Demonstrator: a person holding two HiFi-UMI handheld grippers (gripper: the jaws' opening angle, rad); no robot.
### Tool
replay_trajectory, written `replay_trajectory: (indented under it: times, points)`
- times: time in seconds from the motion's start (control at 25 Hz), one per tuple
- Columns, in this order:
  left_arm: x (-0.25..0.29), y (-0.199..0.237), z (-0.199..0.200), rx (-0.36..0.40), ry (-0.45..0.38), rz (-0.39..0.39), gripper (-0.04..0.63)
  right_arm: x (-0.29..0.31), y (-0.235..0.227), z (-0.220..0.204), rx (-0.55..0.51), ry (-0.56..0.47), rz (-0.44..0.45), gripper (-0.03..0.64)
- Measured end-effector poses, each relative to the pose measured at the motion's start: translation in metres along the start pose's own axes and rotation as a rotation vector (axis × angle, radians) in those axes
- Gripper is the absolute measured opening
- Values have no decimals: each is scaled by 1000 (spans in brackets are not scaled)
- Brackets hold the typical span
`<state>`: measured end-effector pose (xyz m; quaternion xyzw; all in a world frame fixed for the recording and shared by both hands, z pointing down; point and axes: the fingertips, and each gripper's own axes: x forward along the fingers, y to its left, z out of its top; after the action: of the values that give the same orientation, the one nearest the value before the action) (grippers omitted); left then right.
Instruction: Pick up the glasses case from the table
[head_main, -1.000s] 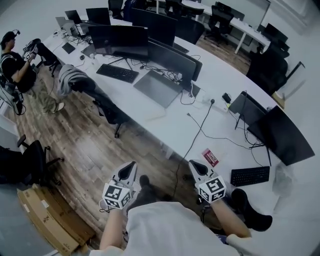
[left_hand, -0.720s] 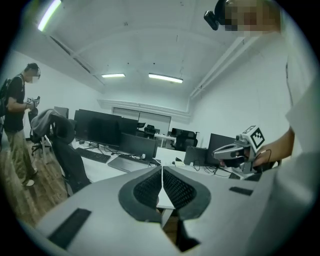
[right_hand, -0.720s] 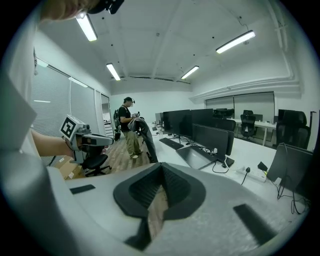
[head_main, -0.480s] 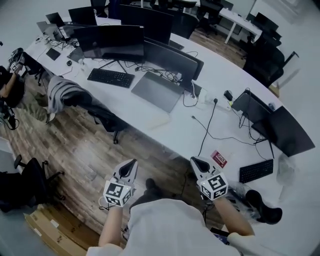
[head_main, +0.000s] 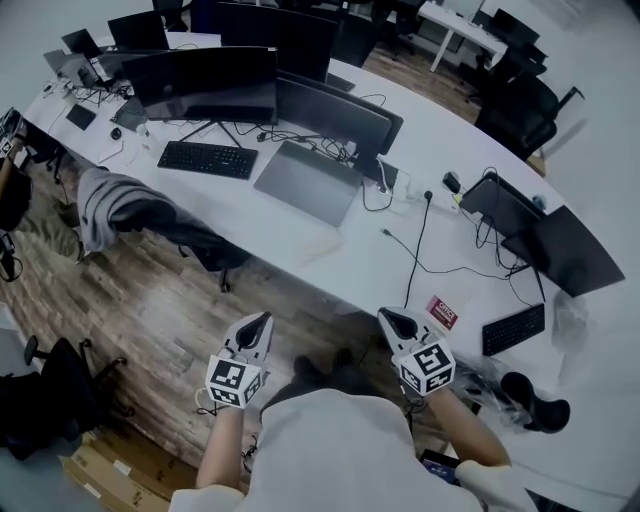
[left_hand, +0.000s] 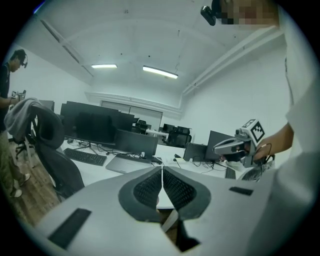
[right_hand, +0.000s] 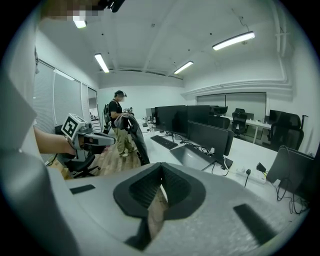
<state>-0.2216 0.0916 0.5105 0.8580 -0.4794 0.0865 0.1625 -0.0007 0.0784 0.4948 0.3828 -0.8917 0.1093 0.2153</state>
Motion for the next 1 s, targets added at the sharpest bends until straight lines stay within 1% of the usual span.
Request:
replay_trajectory:
  times: [0.2, 0.32, 0.48, 0.76, 1.0]
  points:
    - [21, 10, 3, 4, 11, -30, 9, 14, -12, 3, 21, 13, -15, -2]
    - [33, 12, 9, 3, 4, -57, 11, 22, -19, 2, 34, 21, -18, -2]
    - [56, 15, 11, 2, 13, -65, 11, 36, -31, -1, 51, 28, -10, -2]
    - [110, 17, 13, -13, 23, -92, 11, 68, -67, -5, 80, 37, 25, -2]
    - [162, 27, 9, 2, 72, -81, 12, 95, -97, -8, 83, 58, 73, -2]
